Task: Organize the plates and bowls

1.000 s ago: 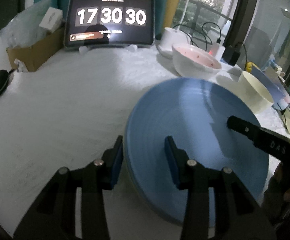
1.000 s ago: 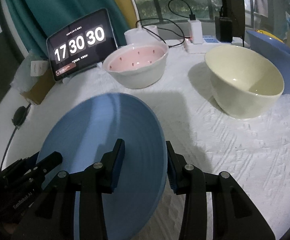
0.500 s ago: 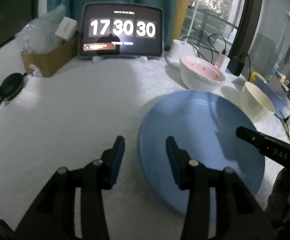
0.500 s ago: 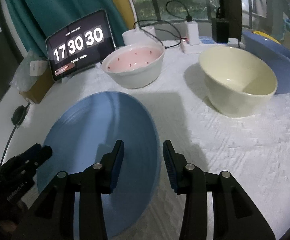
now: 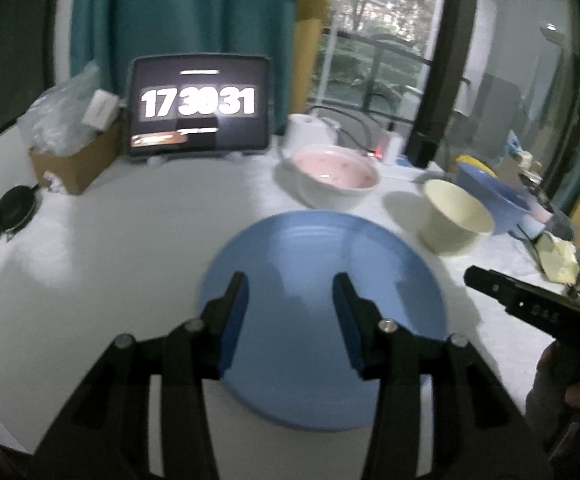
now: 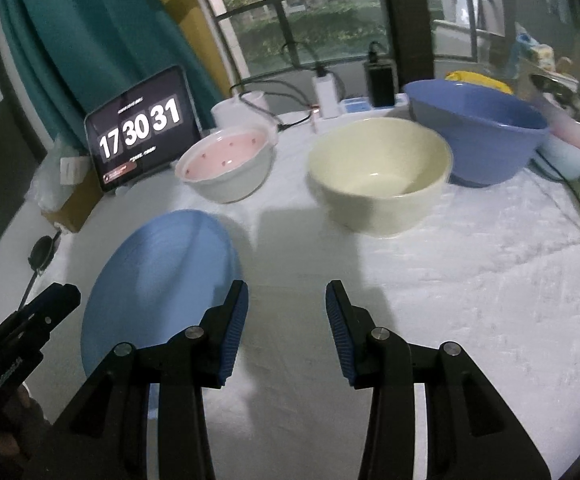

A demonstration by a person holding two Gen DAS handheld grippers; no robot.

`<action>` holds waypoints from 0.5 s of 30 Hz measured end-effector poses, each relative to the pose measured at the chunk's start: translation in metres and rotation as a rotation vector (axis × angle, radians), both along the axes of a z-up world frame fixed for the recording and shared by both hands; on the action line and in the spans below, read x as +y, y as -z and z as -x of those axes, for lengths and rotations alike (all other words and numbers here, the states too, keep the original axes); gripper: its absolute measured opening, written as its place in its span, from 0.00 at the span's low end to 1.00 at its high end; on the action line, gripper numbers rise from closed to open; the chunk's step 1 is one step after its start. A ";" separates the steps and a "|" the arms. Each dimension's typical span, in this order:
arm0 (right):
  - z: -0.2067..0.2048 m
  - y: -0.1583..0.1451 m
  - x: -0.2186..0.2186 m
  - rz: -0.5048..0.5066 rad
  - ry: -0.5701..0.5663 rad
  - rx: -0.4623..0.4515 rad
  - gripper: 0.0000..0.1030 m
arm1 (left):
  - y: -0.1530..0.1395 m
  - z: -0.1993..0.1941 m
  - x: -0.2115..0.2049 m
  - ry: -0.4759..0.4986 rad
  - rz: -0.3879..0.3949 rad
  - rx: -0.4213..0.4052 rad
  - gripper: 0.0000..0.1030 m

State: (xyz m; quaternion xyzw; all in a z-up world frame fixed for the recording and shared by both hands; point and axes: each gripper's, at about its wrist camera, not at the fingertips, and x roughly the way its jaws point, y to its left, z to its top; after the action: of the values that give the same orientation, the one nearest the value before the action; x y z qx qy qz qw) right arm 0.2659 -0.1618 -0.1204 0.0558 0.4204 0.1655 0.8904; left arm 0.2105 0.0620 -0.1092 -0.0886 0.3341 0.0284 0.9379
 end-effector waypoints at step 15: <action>0.010 -0.014 -0.085 -0.035 0.109 -0.032 0.41 | -0.017 -0.012 -0.084 0.152 -0.002 -0.008 0.44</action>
State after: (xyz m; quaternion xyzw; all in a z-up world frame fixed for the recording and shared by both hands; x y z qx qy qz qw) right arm 0.2563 -0.2467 -0.1065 0.0914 0.3993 0.1249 0.9037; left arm 0.2222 -0.0217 -0.0925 -0.0621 0.3359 -0.0431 0.9389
